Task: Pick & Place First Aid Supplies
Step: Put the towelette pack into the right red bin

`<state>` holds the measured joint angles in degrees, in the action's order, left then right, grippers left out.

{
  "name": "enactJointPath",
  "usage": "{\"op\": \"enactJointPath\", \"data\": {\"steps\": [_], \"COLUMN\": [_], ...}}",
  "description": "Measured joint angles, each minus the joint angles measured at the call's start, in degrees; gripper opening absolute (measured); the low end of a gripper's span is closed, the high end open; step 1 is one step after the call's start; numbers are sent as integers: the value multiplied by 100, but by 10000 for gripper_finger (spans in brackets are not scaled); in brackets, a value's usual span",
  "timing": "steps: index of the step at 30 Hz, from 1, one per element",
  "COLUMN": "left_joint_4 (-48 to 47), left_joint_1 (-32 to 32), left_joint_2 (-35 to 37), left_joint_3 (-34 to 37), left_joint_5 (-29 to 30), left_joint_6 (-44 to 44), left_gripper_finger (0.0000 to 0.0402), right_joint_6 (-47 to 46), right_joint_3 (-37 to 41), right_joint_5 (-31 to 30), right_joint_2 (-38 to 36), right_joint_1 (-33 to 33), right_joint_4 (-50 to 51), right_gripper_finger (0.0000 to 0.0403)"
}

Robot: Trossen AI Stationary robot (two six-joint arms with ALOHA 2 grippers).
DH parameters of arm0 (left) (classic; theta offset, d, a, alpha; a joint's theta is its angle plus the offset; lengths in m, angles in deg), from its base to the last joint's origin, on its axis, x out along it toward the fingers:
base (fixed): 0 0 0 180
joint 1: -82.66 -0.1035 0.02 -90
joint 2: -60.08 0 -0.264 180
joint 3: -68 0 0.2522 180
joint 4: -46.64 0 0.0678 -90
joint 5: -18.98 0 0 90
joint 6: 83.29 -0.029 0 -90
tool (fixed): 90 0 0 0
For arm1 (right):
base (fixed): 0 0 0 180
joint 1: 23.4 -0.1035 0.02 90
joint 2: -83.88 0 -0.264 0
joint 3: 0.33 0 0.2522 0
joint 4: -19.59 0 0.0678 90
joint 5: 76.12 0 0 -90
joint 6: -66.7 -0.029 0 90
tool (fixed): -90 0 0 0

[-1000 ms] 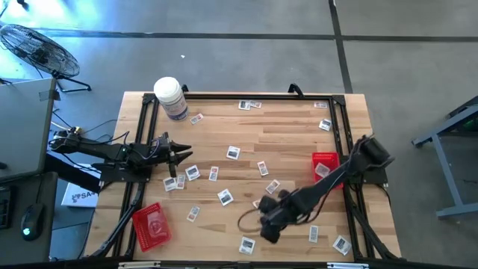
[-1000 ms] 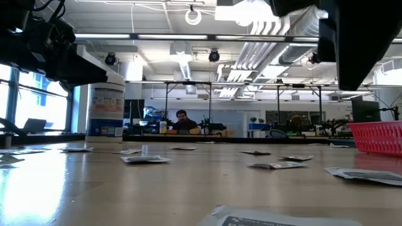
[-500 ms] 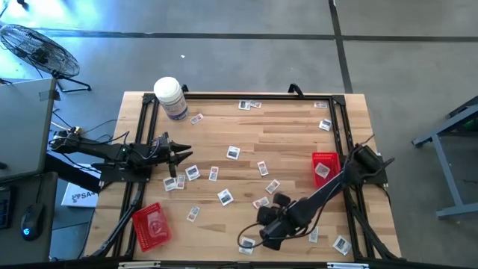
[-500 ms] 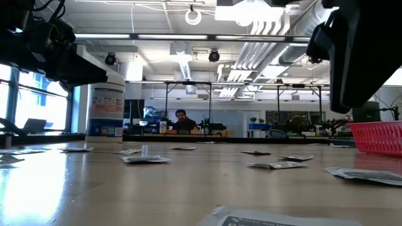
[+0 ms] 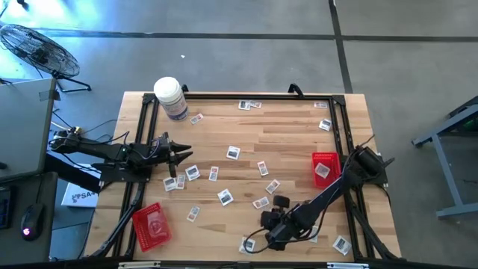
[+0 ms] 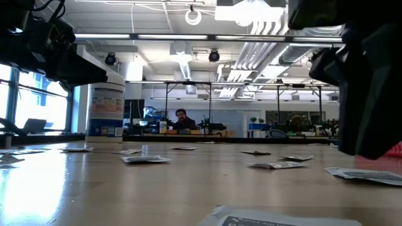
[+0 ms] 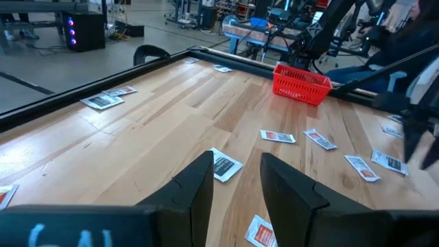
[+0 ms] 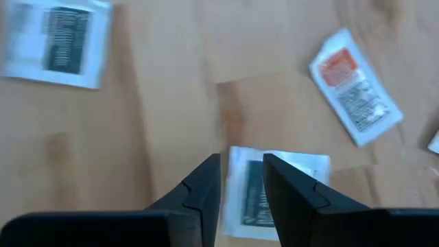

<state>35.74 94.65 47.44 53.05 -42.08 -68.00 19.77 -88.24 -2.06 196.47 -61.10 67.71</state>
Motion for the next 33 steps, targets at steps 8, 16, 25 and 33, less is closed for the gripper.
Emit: {"op": "enactJointPath", "data": {"steps": [8, 16, 25, 33], "left_joint_4": [-1, -1, -1, -1], "left_joint_1": [1, 1, 1, 1], "left_joint_2": [1, 0, 1, 1], "left_joint_3": [-1, -1, -1, -2], "left_joint_5": [0, 0, 0, 1], "left_joint_6": [-1, 0, 1, 1], "left_gripper_finger": [119, 119, 119, 119], "right_joint_6": [121, 252, 866, 1136], "right_joint_3": [555, 733, 739, 746], "right_joint_5": [172, -66, -222, -215], "right_joint_2": [-14, -33, -21, -18], "right_joint_1": [56, 47, 57, 191], "right_joint_4": [-921, -970, -906, -815], "right_gripper_finger": [104, 103, 83, 30]}}
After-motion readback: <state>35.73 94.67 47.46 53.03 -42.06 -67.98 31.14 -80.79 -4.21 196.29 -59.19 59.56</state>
